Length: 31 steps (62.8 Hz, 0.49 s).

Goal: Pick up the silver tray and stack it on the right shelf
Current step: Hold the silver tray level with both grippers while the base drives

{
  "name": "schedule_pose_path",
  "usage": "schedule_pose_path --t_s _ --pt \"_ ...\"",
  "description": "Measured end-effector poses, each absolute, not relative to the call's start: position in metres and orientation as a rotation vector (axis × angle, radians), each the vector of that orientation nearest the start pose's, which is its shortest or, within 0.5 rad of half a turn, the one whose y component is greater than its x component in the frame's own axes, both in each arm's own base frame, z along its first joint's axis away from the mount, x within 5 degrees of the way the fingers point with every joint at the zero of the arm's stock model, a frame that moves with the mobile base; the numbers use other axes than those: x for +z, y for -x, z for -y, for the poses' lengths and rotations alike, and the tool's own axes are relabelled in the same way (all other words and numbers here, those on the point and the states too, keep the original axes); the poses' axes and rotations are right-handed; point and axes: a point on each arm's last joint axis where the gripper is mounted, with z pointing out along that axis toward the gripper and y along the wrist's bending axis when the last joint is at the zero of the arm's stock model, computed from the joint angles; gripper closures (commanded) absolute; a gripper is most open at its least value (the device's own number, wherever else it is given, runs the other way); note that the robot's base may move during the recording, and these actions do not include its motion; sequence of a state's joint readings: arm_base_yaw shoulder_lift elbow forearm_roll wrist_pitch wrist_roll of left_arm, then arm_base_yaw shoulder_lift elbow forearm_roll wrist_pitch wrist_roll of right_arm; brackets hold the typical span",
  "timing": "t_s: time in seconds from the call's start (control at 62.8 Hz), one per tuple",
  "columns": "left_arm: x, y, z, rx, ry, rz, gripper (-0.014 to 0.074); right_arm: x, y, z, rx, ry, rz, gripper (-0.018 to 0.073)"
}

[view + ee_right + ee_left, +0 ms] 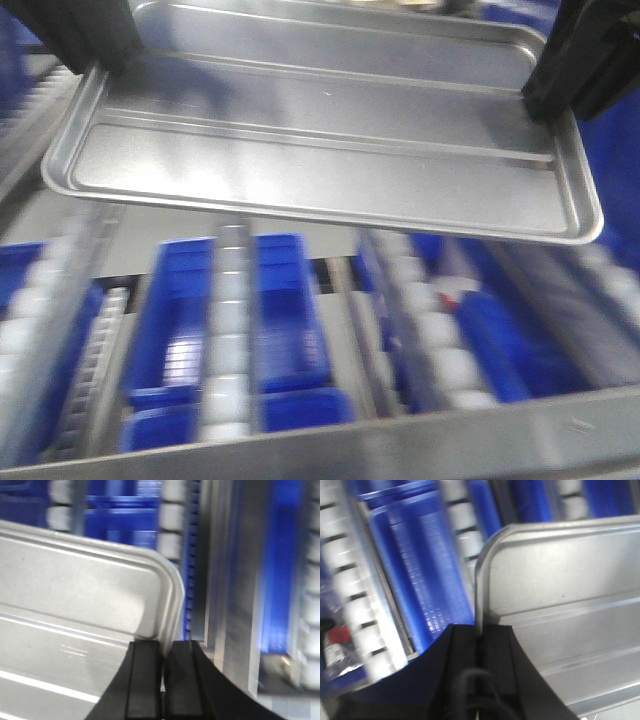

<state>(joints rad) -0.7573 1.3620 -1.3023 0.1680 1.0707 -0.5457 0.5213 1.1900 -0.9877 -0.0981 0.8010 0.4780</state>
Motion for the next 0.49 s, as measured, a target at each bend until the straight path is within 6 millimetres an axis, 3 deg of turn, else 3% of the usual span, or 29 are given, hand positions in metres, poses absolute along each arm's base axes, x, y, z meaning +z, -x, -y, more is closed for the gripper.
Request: schedule_pose_path --t_s 0.493 --pt "0.3586 -0.2090 0.1792 -0.252 -0.329 -2.591 0.0689 0.3206 -0.2095 -0.1129 0.305 0.110 -2.505 0.0503"
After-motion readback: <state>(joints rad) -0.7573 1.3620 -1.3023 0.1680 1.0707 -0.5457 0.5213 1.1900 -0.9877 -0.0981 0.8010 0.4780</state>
